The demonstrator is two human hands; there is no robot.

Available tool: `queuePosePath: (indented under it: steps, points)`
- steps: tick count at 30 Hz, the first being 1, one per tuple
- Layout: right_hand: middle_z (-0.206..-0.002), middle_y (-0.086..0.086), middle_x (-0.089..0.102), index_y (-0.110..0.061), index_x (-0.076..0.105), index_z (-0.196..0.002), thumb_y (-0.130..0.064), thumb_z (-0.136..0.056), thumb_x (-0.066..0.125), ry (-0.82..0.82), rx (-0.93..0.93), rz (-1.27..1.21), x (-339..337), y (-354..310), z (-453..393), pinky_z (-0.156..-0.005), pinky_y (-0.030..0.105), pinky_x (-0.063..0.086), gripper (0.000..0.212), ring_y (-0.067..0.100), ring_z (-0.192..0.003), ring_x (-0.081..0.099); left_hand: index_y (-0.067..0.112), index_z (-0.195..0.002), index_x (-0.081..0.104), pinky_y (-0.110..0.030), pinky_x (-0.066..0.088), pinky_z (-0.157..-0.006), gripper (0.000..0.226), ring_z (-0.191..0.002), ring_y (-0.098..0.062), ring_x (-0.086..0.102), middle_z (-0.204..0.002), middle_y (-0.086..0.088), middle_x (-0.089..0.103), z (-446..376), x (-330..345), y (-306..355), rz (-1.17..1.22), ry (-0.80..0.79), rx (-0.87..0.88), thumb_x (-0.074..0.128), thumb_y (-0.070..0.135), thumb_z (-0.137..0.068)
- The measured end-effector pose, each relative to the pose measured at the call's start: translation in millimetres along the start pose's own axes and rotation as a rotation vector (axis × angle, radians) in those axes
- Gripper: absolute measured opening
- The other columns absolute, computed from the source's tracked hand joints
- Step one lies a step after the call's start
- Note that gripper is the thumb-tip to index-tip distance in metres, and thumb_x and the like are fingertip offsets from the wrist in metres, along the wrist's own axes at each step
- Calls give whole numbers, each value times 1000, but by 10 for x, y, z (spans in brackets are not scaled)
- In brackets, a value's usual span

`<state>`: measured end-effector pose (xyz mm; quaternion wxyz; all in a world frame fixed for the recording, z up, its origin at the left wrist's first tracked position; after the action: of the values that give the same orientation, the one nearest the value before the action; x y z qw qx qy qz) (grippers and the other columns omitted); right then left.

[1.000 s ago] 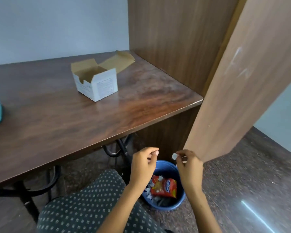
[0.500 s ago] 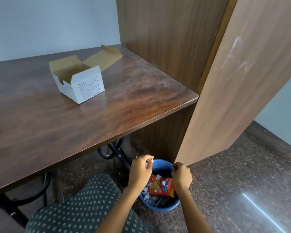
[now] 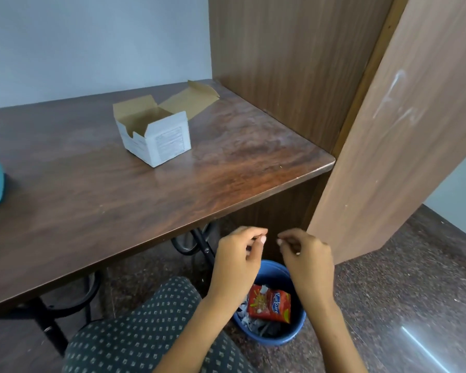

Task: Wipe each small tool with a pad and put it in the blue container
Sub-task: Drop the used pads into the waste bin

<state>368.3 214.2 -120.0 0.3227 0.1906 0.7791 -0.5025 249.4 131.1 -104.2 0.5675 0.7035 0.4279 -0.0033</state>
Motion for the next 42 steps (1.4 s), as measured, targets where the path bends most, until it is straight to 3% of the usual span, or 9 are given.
queuePosePath:
  steps: [6, 12, 20, 25, 28, 30, 33, 36, 42]
  points:
    - [-83, -10, 72, -20, 72, -95, -15, -82, 70, 118, -294, -189, -500, -960, -8, -71, 18, 54, 13, 1, -77, 66, 17, -108, 69, -12, 52, -74, 20, -90, 2, 64, -99, 10, 69, -17, -823, 560, 55, 241, 116, 57, 15, -92]
    - [-84, -13, 69, -20, 69, -95, -15, -83, 68, 110, -485, -348, -365, -1754, -72, -71, 10, 51, 13, -2, -78, 64, 19, -104, 70, -9, 49, -73, 18, -89, 4, 64, -96, 12, 70, -20, -1575, 509, 50, 506, 81, 58, 14, -91]
    - [-89, 0, 73, -19, 70, -95, -12, -83, 67, 66, -484, -391, 342, -2327, -262, -67, 32, 56, 14, 13, -79, 69, 15, -107, 70, -2, 43, -73, 20, -92, 2, 62, -101, 8, 71, -50, -2089, 80, -59, 722, -51, 58, 13, -91]
    - [-115, 10, 63, -11, 58, -115, -14, -85, 65, 30, -318, -307, 667, -2284, -543, -75, 34, 46, 31, 28, -99, 61, 12, -118, 64, 0, 39, -76, 27, -100, -5, 62, -110, 1, 69, -318, -2024, -95, -129, 611, -145, 54, 13, -93]
    - [-124, 17, 56, -6, 39, -131, -13, -85, 64, -74, -225, -304, 804, -2222, -723, -81, 37, 45, 52, 34, -111, 55, 12, -123, 60, 3, 33, -66, 32, -96, -12, 62, -109, -3, 69, -505, -1929, -152, -160, 500, -174, 49, 8, -93]
    - [-122, 19, 57, -6, 28, -137, -11, -86, 61, -143, -185, -326, 870, -2204, -820, -80, 38, 45, 61, 36, -110, 56, 14, -124, 57, -4, 35, -63, 34, -86, -17, 61, -102, -6, 68, -622, -1857, -191, -182, 399, -186, 46, 7, -93]
    - [-124, 20, 56, -5, 20, -142, -9, -88, 58, -211, -168, -329, 923, -2211, -897, -84, 40, 46, 67, 36, -112, 56, 13, -126, 53, -17, 39, -71, 35, -96, -22, 62, -107, -9, 66, -745, -1788, -240, -192, 305, -212, 44, 6, -94]
    - [-132, 17, 51, -4, 20, -143, -8, -88, 57, -231, -186, -325, 950, -2236, -884, -88, 38, 44, 66, 33, -118, 52, 16, -129, 52, -16, 39, -73, 37, -101, -24, 61, -108, -10, 66, -809, -1777, -267, -172, 299, -224, 45, 7, -94]
    - [-145, 19, 31, -2, 17, -144, -8, -85, 61, -224, -166, -328, 962, -2243, -946, -101, 40, 36, 74, 33, -133, 35, 10, -113, 60, -18, 35, -67, 23, -94, -24, 60, -103, -9, 67, -851, -1819, -347, -177, 333, -282, 47, 10, -94]
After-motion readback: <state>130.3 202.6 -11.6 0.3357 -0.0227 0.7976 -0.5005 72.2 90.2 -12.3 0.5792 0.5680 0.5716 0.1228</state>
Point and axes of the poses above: each hand's wrist, its own z-axis away from the middle knuckle, its own x-axis out of the palm, y = z × x, the point moved 5 cm from there along -z, towards the middle knuckle
